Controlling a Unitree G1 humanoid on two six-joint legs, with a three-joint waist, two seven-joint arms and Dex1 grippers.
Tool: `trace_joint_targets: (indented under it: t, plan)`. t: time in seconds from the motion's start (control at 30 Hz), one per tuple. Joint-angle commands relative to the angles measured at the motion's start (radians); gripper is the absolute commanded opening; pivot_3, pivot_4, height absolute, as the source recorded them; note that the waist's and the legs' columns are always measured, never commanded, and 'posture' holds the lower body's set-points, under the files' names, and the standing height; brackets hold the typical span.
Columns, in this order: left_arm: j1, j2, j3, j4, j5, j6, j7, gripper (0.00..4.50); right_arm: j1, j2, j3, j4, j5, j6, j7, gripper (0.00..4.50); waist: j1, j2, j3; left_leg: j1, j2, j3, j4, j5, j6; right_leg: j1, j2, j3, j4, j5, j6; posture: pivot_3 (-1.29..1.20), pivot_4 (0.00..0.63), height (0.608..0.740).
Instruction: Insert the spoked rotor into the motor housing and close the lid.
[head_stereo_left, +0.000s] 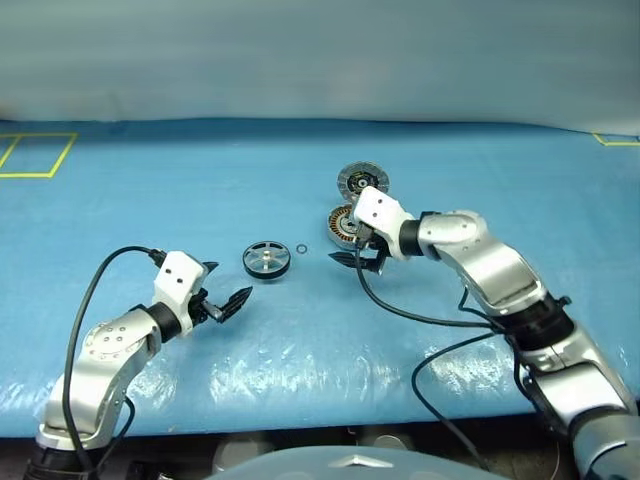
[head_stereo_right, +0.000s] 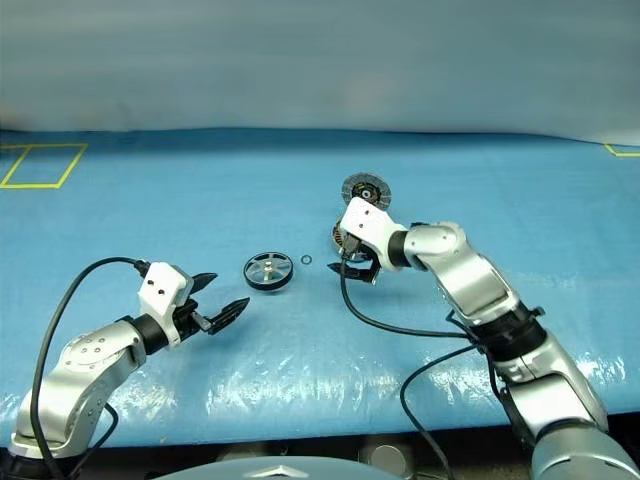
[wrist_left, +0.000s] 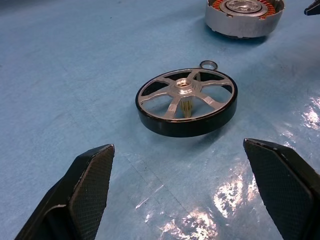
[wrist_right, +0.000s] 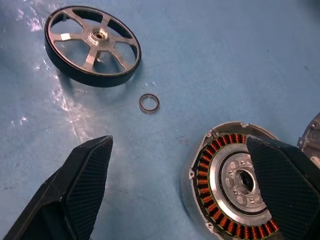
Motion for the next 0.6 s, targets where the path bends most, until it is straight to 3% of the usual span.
trace_joint_targets:
  t: [0.03,0.27,0.6]
  plan:
    - [0.011,-0.005,0.007,-0.025,0.002,-0.023,0.004,4.49,-0.072,0.003,0.063,0.095,-0.076,-0.059,0.073,4.49,-0.001,0.000,0.000,0.000,0.000,0.000,0.000,0.000,0.000,0.000,0.000,0.000,0.000,0.000,0.000,0.00,0.150,0.740]
    - [0.046,-0.019,0.013,-0.042,0.001,-0.034,0.018,4.49,-0.140,0.040,0.125,0.255,-0.183,-0.138,0.142,4.49,-0.002,0.000,0.000,0.000,0.000,0.001,0.000,-0.001,0.000,0.000,0.000,0.001,-0.003,0.001,0.001,0.00,0.150,0.740]
    - [0.063,-0.027,0.011,-0.046,0.001,-0.042,0.028,4.49,-0.155,0.065,0.081,0.319,-0.228,-0.181,0.177,4.49,-0.002,0.000,0.000,0.000,0.000,0.001,0.000,-0.001,0.000,0.000,0.000,0.002,-0.003,0.002,0.002,0.00,0.150,0.740]
